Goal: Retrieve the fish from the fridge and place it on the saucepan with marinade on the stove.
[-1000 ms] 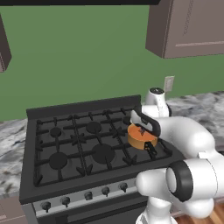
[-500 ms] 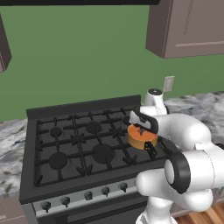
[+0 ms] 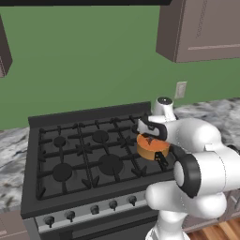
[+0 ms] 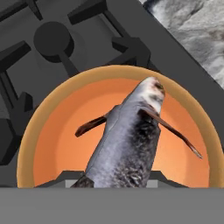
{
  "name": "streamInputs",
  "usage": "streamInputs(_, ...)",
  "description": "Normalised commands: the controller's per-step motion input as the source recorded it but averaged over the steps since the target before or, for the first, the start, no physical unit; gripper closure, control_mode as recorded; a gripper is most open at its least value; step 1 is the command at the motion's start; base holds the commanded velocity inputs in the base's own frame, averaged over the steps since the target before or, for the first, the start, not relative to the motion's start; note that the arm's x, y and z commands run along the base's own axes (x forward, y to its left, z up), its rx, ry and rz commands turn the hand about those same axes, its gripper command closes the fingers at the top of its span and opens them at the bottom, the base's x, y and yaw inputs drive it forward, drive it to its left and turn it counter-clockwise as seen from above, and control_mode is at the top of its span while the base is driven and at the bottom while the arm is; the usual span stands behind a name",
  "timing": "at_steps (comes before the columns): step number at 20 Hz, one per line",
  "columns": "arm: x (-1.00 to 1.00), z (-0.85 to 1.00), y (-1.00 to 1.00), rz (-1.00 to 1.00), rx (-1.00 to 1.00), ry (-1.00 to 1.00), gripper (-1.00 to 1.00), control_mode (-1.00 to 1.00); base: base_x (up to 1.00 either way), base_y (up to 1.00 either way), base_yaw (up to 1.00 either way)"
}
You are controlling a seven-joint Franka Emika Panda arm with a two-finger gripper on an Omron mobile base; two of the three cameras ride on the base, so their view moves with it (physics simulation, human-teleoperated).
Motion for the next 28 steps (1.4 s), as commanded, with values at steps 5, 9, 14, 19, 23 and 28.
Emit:
streamInputs(5,0.06,-0.14,0.0,0.0,0.0,-0.01,1.0,-1.0,0.0,0.0,0.0)
streamInputs(9,0.05,-0.17,0.0,0.0,0.0,0.0,1.0,-1.0,0.0,0.0,0.0)
streamInputs(14,0.08,-0.14,0.0,0.0,0.0,0.0,1.0,-1.0,0.0,0.0,0.0)
streamInputs(19,0.08,-0.12,0.0,0.0,0.0,0.0,1.0,-1.0,0.0,0.0,0.0)
streamInputs(23,0.04,-0.1,0.0,0.0,0.0,0.0,1.0,-1.0,0.0,0.0,0.0)
streamInputs(28,0.03,-0.05,0.0,0.0,0.0,0.0,1.0,-1.0,0.0,0.0,0.0)
